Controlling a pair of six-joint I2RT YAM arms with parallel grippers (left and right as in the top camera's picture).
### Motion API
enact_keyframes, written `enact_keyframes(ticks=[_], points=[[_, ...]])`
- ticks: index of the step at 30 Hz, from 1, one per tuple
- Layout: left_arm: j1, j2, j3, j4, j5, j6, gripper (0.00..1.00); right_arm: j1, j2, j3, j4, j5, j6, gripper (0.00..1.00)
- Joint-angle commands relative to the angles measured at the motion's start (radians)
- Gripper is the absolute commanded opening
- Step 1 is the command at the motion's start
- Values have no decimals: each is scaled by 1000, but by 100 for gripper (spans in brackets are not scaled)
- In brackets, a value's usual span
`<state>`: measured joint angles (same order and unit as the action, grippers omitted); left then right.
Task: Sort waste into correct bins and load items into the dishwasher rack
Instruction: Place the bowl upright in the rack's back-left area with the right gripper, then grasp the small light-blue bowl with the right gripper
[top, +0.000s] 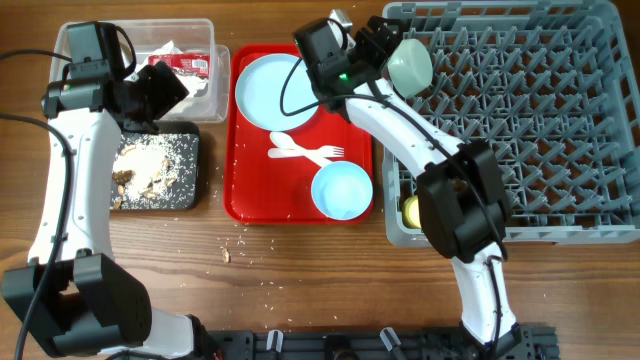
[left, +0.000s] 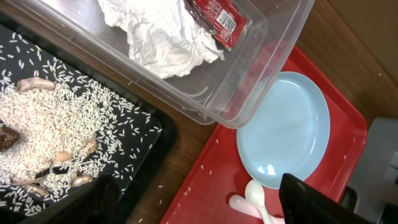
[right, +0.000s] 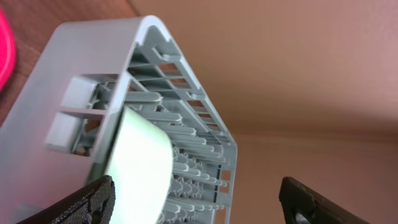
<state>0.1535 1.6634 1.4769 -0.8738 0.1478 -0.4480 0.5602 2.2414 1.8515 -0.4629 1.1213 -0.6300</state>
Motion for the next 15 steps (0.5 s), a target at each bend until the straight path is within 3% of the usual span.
enact_keyframes(ticks=[1,3,5,6,10,12,15], points=[[1,2,13,3,8,-5,84,-3,-171,-5,-61,-212,125,92],[1,2,13,2,9,-5,84,-6,-264,-5,-244,-657,315,93],[1,2,13,3,9,-5,85,-47,-315,-5,-431,-1241,459,92],[1,2,13,4,9,-5,85,-64,-313,-14,-500,-1410,474,91],[1,2,13,3,8,-5,89,-71,-309,-230,-507,-1376,442,86],[1,2,13,2,8,-5,98,-71,-309,-347,-463,-1353,443,79],[1,2,13,3,9,-5,100,-71,-309,-472,-406,-1351,450,66]])
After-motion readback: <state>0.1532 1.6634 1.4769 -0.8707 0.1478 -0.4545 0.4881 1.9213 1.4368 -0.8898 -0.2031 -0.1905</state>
